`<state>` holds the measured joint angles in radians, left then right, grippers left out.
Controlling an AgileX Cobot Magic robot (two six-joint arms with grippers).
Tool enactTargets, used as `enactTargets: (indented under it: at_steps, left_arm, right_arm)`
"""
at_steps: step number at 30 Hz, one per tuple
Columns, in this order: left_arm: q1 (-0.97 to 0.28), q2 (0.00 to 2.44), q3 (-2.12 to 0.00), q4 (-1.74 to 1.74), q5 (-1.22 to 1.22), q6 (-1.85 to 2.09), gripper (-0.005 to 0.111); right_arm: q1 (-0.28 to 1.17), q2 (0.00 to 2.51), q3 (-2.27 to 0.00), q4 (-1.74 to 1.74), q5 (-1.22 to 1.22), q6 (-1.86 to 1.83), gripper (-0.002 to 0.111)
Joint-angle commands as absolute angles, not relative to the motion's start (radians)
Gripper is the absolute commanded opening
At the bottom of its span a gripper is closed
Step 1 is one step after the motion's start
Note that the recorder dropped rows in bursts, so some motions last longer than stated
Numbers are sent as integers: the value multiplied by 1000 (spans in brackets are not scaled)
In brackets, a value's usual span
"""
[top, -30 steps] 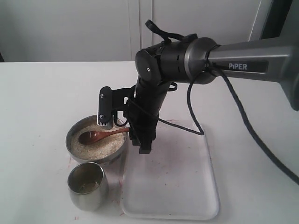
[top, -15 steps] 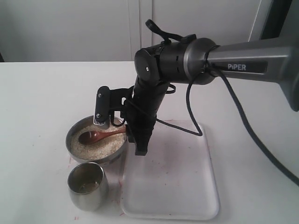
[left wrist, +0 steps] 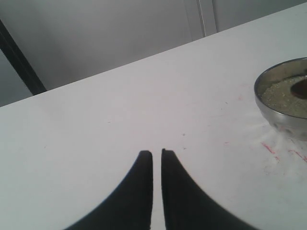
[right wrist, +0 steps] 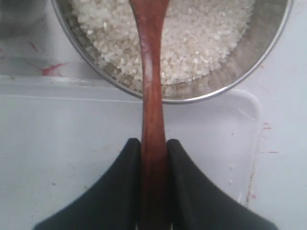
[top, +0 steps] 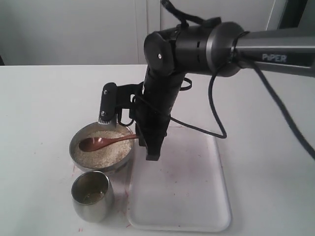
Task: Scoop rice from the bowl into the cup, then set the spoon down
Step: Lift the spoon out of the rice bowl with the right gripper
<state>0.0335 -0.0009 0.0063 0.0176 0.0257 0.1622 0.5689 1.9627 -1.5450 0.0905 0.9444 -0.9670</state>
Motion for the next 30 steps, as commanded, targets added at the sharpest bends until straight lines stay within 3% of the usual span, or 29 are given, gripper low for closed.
enactTargets:
  at_steps: [1,5,11,18,30]
  left_arm:
    - [27,0,0,9,20,161,14]
    - [27,0,0,9,20,161,14]
    - [27,0,0,9,20,161,14]
    - [27,0,0,9,20,161,14]
    - [27,0,0,9,20,161,14]
  right_arm:
    - [596,1864,-1546,78,995,-801,0]
    - [630,1800,-1546,6,1054,-580,0]
    - [780,1748,-1546,-419,1189,-199,0]
    - [974,1761,-1546,-747,1221,-78,0]
    - [986,1929,-1467,-1024,1221,-100,0]
